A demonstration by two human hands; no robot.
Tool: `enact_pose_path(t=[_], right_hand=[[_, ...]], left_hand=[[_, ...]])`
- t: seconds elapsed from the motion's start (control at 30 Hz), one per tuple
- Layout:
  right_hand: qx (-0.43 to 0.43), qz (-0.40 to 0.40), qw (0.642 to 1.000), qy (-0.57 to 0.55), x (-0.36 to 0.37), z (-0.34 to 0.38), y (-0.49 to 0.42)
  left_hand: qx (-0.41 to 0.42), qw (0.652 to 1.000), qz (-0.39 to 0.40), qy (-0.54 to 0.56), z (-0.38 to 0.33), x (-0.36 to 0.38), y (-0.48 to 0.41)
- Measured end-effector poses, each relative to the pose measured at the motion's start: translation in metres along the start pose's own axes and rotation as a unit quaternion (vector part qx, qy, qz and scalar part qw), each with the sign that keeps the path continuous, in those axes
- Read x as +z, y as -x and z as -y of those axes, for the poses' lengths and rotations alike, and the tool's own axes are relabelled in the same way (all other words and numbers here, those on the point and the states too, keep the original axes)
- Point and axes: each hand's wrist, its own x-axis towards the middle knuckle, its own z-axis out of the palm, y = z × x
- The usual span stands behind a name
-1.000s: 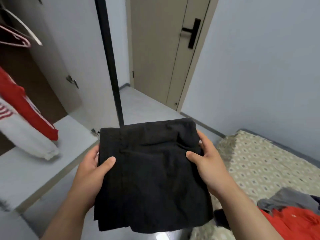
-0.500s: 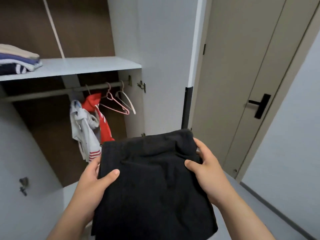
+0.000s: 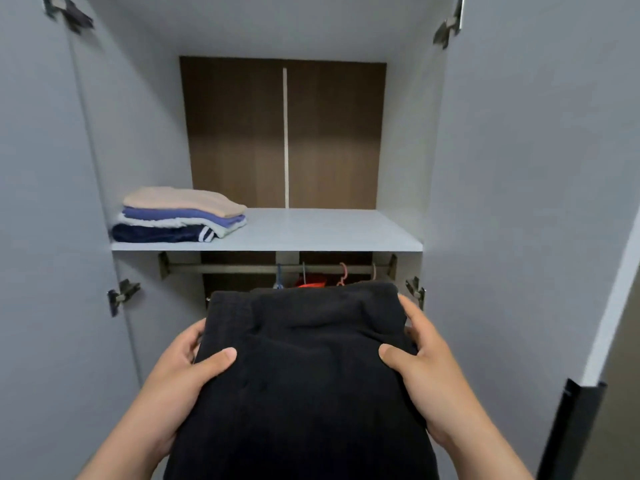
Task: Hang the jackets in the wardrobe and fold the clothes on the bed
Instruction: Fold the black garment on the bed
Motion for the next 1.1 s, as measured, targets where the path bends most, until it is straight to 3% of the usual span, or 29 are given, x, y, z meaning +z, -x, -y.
enact_pose_path(t=[0.13, 0.43, 0.77, 0.97, 1.1], right_hand=[[-0.009, 0.028, 0.999, -0.021, 0.004, 0.003, -0.047], [-0.054, 0.002, 0.998, -0.016, 0.019, 0.015, -0.156], [-0.114, 0.047, 0.989, -0.075, 0.149, 0.084, -0.371], [-0.068, 0.075, 0.986, -0.132, 0.253, 0.118, -0.476], [0.017, 0.082, 0.978, -0.191, 0.301, 0.105, -0.517]], left_hand=[[0.016, 1.000, -0.012, -0.008, -0.019, 0.000, -0.033], [0.058, 0.997, 0.018, -0.048, -0.062, -0.001, -0.153], [0.117, 0.982, -0.043, -0.139, -0.179, -0.104, -0.349], [0.085, 0.913, -0.128, -0.378, -0.243, -0.165, -0.459], [0.066, 0.829, -0.184, -0.524, -0.257, -0.189, -0.505]])
